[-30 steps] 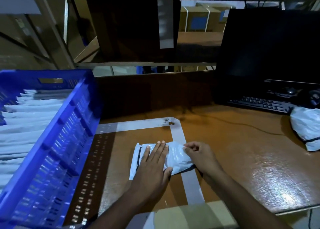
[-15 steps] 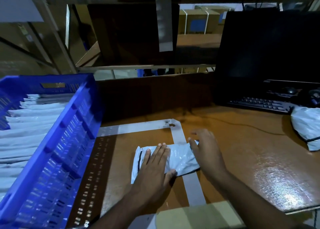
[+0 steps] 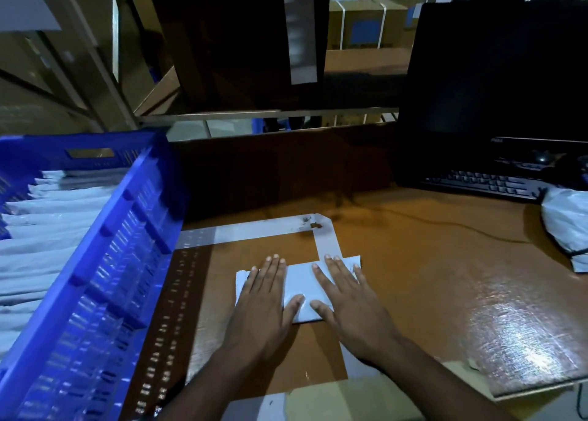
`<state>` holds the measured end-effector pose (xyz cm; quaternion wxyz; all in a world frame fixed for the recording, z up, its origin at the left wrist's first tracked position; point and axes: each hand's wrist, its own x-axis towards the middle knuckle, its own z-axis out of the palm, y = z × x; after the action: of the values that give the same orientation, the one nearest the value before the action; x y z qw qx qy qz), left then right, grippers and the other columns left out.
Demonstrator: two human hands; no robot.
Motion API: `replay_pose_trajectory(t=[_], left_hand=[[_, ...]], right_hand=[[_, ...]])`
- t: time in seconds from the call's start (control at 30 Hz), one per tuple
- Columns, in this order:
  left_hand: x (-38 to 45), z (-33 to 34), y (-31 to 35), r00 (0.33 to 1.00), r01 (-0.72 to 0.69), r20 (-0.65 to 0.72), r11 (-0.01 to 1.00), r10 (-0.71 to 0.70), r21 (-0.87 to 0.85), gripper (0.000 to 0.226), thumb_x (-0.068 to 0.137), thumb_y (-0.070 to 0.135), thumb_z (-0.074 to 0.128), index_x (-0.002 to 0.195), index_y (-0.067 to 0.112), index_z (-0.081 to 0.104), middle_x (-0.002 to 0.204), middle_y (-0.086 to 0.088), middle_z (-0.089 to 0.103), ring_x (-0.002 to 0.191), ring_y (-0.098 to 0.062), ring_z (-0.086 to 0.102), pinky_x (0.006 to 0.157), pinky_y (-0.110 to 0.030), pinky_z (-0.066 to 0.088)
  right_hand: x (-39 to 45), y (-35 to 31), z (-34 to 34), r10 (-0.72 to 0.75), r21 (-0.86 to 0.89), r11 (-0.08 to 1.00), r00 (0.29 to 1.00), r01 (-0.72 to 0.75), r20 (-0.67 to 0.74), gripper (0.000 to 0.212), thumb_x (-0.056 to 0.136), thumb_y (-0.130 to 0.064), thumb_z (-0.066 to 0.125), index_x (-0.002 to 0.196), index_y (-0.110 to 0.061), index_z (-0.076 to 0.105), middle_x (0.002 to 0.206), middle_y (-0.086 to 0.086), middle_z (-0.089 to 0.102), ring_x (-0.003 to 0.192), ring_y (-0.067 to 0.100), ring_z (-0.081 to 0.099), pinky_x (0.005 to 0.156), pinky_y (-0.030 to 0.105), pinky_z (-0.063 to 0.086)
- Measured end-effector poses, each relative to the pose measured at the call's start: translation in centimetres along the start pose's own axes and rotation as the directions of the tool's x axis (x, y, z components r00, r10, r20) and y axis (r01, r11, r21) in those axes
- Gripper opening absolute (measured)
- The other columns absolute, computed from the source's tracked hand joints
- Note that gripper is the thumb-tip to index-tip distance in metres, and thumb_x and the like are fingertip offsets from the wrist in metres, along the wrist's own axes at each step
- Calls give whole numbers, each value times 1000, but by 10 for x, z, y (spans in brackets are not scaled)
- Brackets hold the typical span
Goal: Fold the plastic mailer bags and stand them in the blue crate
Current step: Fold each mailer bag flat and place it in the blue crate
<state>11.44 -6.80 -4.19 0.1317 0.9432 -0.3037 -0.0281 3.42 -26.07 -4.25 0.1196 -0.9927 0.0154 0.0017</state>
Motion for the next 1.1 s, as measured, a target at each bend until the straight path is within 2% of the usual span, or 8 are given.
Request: replay_pose_trajectory(t=[0.13, 0.23, 0.33, 0.57, 0.77, 0.93, 1.03, 1.1], left_hand=[[-8, 7, 1, 1000, -7, 11, 1000, 7, 15, 86, 90, 76, -13, 161, 27, -6, 165, 11, -18, 148, -1, -24, 118, -23, -23], [2, 10, -5, 1000, -23, -15, 999, 24, 45, 88, 94, 73, -11, 163, 22, 8, 169, 5, -1, 154, -9, -9, 123, -32, -10], [-6, 12, -1, 999, -43, 17, 998, 42, 53, 89, 93, 72, -13, 163, 22, 6, 169, 6, -4, 155, -7, -9, 126, -38, -1], [1, 13, -4, 999, -23, 32, 998, 21, 53, 92, 94, 73, -12, 163, 19, 15, 169, 3, 7, 156, -9, -1, 125, -38, -2], [-2, 3, -6, 999, 15, 45, 993, -10, -117, 102, 74, 87, -20, 160, 34, -5, 161, 20, -21, 150, 1, -19, 119, -21, -18], [-12, -6, -4, 997, -83, -7, 989, 82, -120, 67, 98, 69, 5, 156, 38, -4, 160, 24, -16, 149, 7, -18, 124, -27, -11], [-22, 6, -5, 992, -119, 28, 993, 120, -25, 66, 102, 55, 10, 162, 26, 7, 167, 13, -3, 153, 0, -9, 125, -33, -6], [-22, 11, -7, 993, -110, 37, 994, 111, -7, 69, 101, 55, 7, 163, 23, 10, 169, 10, 4, 153, 0, -7, 125, -35, -3]], right_hand=[[-7, 1, 8, -11, -60, 998, 1000, 10, -19, 74, 99, -71, 3, 161, -31, 9, 167, -4, -3, 154, 13, -3, 121, 44, -2], [3, 1, 9, 24, -62, 998, 999, -27, -36, 71, 101, -68, 10, 160, -29, 19, 167, -1, 10, 154, 16, 10, 119, 47, 2], [-5, 1, 16, 31, -69, 997, 999, -33, -30, 68, 102, -67, 17, 159, -30, 23, 166, -1, 18, 153, 17, 16, 118, 48, 8], [-1, 0, 10, 28, -23, 999, 999, -28, -18, 71, 99, -71, 5, 160, -35, 10, 167, -7, 1, 153, 10, -6, 119, 49, -8], [-5, 0, -2, 32, 41, 999, 999, -33, 19, 68, 99, -70, 7, 159, -40, 5, 166, -12, -8, 151, 4, -14, 121, 48, -14], [3, -9, -14, -31, 67, 997, 994, 38, -107, 54, 105, -55, 19, 154, -36, 32, 163, -14, 11, 152, 4, 4, 124, 34, -11], [0, -13, 2, -69, -38, 997, 997, 67, -31, 52, 101, -42, 29, 142, -26, 56, 152, -1, 45, 141, 18, 45, 122, 35, 15], [-2, -8, 15, -70, -73, 995, 997, 67, -32, 52, 100, -39, 30, 143, -23, 55, 151, 4, 48, 140, 22, 46, 116, 37, 21]])
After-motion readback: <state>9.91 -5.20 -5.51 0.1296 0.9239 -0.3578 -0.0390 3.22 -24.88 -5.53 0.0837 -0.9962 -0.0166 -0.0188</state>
